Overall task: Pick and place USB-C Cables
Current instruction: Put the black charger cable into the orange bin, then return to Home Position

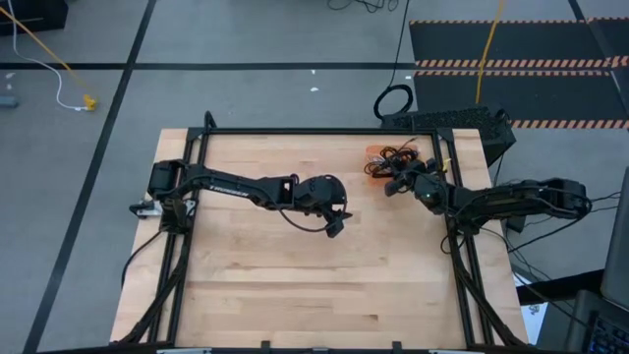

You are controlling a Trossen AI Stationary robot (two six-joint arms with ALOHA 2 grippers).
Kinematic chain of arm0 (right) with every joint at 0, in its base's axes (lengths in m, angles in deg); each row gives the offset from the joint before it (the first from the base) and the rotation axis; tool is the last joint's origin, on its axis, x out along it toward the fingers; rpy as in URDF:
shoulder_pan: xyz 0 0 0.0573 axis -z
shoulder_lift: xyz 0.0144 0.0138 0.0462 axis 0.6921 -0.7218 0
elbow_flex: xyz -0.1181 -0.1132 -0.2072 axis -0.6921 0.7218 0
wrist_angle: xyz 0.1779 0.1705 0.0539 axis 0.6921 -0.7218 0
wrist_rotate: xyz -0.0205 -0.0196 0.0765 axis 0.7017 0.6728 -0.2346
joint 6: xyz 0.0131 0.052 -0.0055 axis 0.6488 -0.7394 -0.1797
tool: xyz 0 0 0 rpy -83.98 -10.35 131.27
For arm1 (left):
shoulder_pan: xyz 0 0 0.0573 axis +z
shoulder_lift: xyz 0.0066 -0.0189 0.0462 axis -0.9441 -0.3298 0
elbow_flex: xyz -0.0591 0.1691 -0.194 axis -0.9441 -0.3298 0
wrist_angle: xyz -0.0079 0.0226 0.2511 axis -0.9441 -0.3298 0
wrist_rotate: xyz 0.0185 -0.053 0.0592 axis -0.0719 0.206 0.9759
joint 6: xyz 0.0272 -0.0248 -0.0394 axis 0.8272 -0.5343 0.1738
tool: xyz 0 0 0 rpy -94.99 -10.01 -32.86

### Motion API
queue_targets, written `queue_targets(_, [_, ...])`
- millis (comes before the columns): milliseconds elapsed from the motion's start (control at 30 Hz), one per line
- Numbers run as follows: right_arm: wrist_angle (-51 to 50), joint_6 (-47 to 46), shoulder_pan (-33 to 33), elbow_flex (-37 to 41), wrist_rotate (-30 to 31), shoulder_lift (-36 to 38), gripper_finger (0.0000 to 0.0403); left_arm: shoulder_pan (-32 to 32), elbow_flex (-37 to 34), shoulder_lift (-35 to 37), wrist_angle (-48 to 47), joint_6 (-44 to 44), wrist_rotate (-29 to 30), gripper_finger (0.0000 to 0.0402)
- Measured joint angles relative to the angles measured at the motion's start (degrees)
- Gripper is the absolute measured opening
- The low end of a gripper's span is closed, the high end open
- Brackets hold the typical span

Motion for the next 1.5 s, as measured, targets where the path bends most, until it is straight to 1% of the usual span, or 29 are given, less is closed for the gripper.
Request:
queue_targets(167, [2.08, -0.65, -0.02, 0.0, -0.76, 0.01, 0.0216, 0.36, 0.0, 0.0, -0.01, 0.02, -0.03, 0.0223])
queue_targets(333, [1.93, -5.06, -0.04, 0.0, -8.46, 1.66, 0.0253, 1.83, 0.0, 0.1, -0.48, 0.19, -0.02, 0.0223])
queue_targets(467, [1.89, -5.85, -0.04, 0.0, -13.59, 4.73, 0.0271, 3.28, -0.07, 1.43, -2.55, -0.22, -0.04, 0.0223])
queue_targets(533, [1.22, -5.82, -0.04, 0.0, -13.94, 6.51, 0.0276, 3.95, -0.08, 2.88, -5.08, -0.22, -0.02, 0.0223])
queue_targets(667, [-0.54, -3.03, 0.05, 0.0, -12.81, 9.12, 0.0278, 4.86, -0.07, 6.0, -6.06, 1.04, 0.0, 0.0223])
queue_targets(800, [-2.85, -2.4, 0.96, -0.02, -8.64, 10.89, 0.0279, 5.52, -0.07, 10.35, -6.99, 3.24, -0.03, 0.0223])
queue_targets(867, [-4.09, -2.48, 1.67, -0.02, -8.42, 11.37, 0.0279, 5.77, -0.07, 12.82, -8.19, 4.15, 0.0, 0.0223])
queue_targets(967, [-7.73, -6.31, 2.7, -0.02, -8.79, 11.56, 0.0279, 6.01, -0.07, 16.89, -9.53, 5.55, 0.0, 0.0223])
queue_targets(1100, [-15.71, -16.56, 3.39, -0.02, -9.65, 11.77, 0.0279, 6.01, -0.04, 22.27, -10.96, 7.67, 0.28, 0.0223])
queue_targets(1167, [-17.35, -21.18, 3.39, -0.02, -12.71, 12.08, 0.0279, 5.95, 0.0, 24.69, -11.07, 8.73, 1.55, 0.0223])
queue_targets(1233, [-17.06, -23.25, 3.39, -0.02, -16.7, 12.24, 0.0279, 5.97, -0.02, 27.35, -13.73, 9.87, 3.11, 0.0223])
queue_targets(1267, [-16.88, -23.45, 3.39, -0.02, -18.47, 12.47, 0.0279, 6.01, 0.0, 28.54, -14.03, 10.43, 3.89, 0.0223])
queue_targets(1333, [-16.15, -22.77, 3.37, -0.02, -20.94, 13.11, 0.0279, 6.01, 0.02, 31.3, -17.58, 10.96, 6.59, 0.0223])
queue_targets(1500, [-13.02, -19.6, 3.34, -0.02, -23.94, 15.18, 0.0279, 6.01, 0.02, 37.47, -25.93, 9.74, 14.55, 0.0223])
